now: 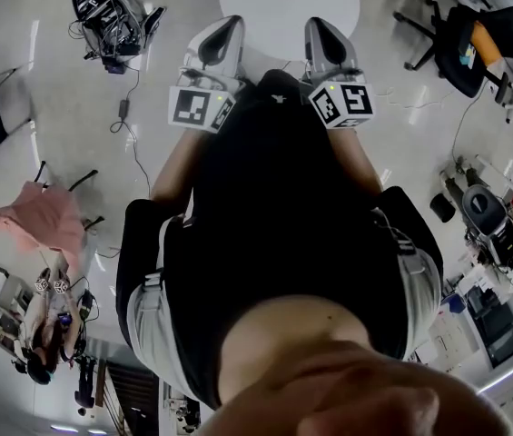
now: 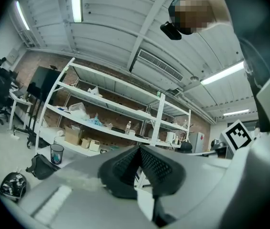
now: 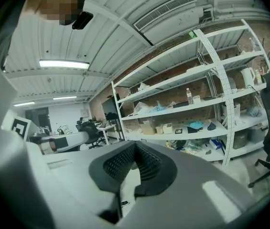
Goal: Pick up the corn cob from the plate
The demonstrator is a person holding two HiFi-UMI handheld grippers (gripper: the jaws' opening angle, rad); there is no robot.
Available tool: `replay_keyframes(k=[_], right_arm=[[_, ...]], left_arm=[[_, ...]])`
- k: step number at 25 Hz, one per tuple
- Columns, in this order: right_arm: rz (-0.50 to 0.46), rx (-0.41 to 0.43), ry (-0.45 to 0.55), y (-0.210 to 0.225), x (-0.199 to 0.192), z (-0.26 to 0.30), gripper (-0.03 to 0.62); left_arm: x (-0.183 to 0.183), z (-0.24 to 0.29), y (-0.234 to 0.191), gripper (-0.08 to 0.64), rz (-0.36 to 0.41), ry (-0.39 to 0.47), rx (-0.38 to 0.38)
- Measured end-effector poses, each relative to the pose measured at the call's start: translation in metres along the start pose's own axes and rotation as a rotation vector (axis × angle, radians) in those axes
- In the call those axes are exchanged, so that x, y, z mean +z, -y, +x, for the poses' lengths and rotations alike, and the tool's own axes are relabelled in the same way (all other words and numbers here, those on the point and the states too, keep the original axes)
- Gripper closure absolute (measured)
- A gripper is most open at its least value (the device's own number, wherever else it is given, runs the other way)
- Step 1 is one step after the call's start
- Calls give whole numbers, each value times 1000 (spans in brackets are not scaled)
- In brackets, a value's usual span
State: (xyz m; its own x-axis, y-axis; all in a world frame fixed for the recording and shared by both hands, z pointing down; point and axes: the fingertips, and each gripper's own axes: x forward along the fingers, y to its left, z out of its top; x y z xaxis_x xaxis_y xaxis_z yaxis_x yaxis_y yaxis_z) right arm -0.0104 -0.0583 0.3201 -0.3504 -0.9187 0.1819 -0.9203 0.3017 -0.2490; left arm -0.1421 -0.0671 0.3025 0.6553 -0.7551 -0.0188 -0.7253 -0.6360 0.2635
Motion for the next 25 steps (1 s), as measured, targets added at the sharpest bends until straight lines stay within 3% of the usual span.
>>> replay_keyframes(k=[25], right_arm=[[8,-37,3,14,0,37,586]], left_arm=[[-2,30,-29,555,-28,4,-11]])
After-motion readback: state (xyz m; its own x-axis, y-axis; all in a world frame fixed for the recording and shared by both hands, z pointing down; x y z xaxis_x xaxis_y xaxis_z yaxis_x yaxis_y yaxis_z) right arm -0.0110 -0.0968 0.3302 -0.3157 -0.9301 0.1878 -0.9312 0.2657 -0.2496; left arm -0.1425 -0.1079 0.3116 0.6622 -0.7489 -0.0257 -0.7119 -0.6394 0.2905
